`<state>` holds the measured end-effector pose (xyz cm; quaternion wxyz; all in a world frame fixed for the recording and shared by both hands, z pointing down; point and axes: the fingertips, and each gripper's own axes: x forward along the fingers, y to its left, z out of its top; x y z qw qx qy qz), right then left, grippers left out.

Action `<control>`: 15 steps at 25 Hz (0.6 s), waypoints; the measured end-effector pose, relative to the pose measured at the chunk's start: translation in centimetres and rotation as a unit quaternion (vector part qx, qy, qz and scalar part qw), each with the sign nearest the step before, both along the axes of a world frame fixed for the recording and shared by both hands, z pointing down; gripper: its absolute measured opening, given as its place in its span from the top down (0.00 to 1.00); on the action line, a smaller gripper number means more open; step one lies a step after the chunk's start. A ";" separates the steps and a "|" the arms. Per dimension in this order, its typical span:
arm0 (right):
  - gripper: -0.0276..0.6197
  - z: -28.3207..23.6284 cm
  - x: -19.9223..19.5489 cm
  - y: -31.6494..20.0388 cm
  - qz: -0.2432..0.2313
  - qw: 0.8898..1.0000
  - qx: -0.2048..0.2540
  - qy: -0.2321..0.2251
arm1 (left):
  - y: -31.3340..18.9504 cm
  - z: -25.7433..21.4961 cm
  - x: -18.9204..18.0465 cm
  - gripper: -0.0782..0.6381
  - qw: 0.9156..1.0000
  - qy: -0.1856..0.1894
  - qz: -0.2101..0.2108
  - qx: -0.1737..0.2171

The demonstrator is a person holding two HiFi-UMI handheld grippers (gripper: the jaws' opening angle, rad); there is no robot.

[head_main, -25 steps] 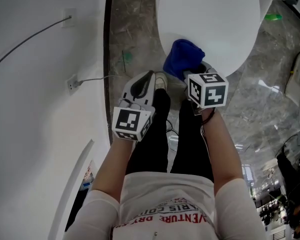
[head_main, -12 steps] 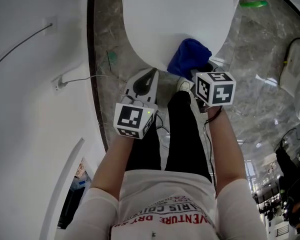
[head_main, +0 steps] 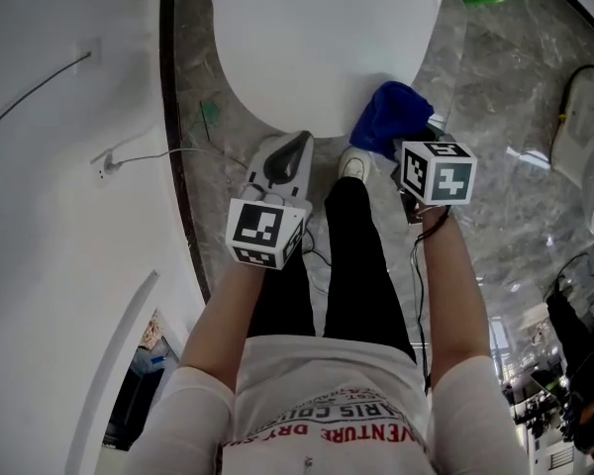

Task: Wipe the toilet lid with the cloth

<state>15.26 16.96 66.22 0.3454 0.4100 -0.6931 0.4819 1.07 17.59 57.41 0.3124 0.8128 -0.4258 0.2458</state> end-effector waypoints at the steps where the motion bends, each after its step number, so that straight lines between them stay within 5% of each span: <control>1: 0.82 0.1 0.8 0.1 0.005 1.000 -0.003 0.010 | 0.0 -0.1 0.4 0.88 1.000 0.001 0.000 0.001; 7: 0.82 -0.9 4.3 0.8 0.043 0.998 0.000 0.052 | 0.3 -1.2 2.1 0.88 1.000 0.012 0.009 0.012; 15: 0.82 -10.4 2.5 -0.6 0.107 0.992 0.071 0.003 | -1.5 -8.4 2.8 0.88 0.997 0.058 0.037 0.046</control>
